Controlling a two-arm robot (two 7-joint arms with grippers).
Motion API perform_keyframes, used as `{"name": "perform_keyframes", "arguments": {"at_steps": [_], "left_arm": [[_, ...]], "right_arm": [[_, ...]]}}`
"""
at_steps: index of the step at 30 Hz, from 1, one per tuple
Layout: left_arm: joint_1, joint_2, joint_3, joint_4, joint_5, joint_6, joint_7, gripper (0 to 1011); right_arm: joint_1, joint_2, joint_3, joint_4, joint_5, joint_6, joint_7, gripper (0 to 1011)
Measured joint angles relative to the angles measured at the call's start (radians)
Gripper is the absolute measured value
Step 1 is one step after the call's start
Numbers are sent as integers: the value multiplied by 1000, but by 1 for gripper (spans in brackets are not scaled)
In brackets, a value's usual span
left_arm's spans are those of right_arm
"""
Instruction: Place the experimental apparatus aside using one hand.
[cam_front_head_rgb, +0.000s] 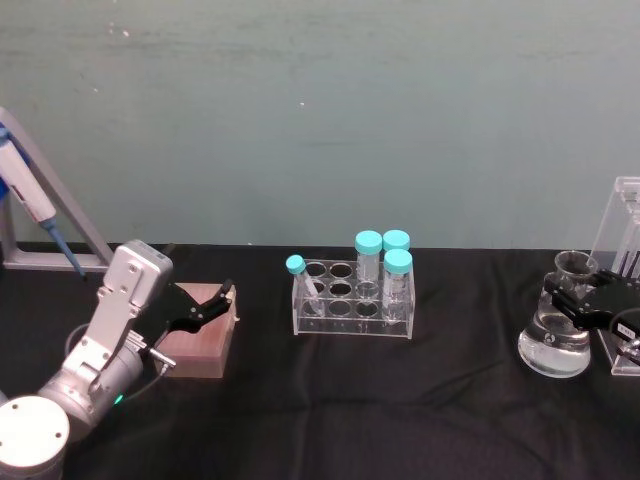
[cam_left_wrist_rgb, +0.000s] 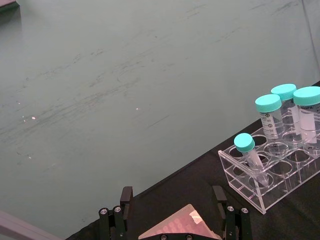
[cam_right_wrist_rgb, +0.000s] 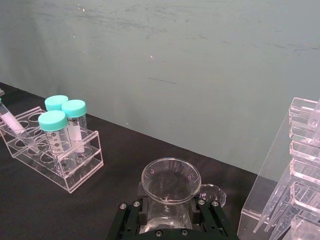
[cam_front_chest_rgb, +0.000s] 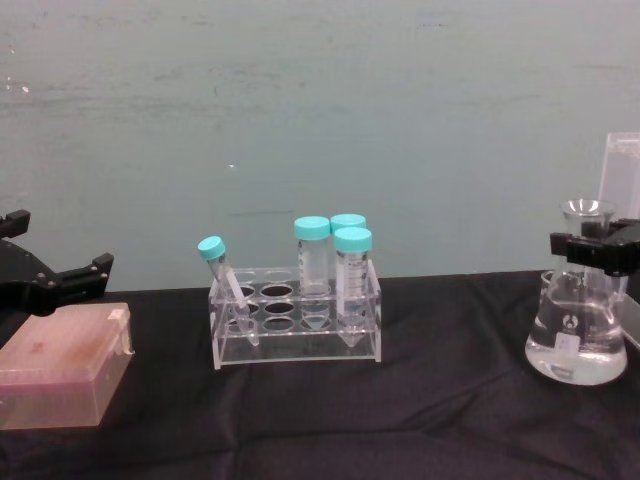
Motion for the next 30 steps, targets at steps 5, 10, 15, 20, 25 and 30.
{"name": "perform_keyframes", "arguments": {"at_steps": [5, 10, 15, 20, 25, 30], "left_arm": [[0, 0, 0, 0, 0, 0, 0, 1000], [0, 0, 0, 0, 0, 0, 0, 1000], [0, 0, 0, 0, 0, 0, 0, 1000], [0, 0, 0, 0, 0, 0, 0, 1000], [0, 0, 0, 0, 0, 0, 0, 1000], [0, 0, 0, 0, 0, 0, 0, 1000]], "right_arm": [[0, 0, 0, 0, 0, -1, 0, 453], [0, 1, -1, 0, 0, -1, 0, 453], [0, 1, -1, 0, 0, -1, 0, 453], [0, 1, -2, 0, 0, -2, 0, 453], [-1, 1, -2, 0, 0, -1, 1, 548], [-1, 1, -2, 0, 0, -2, 1, 720]]}}
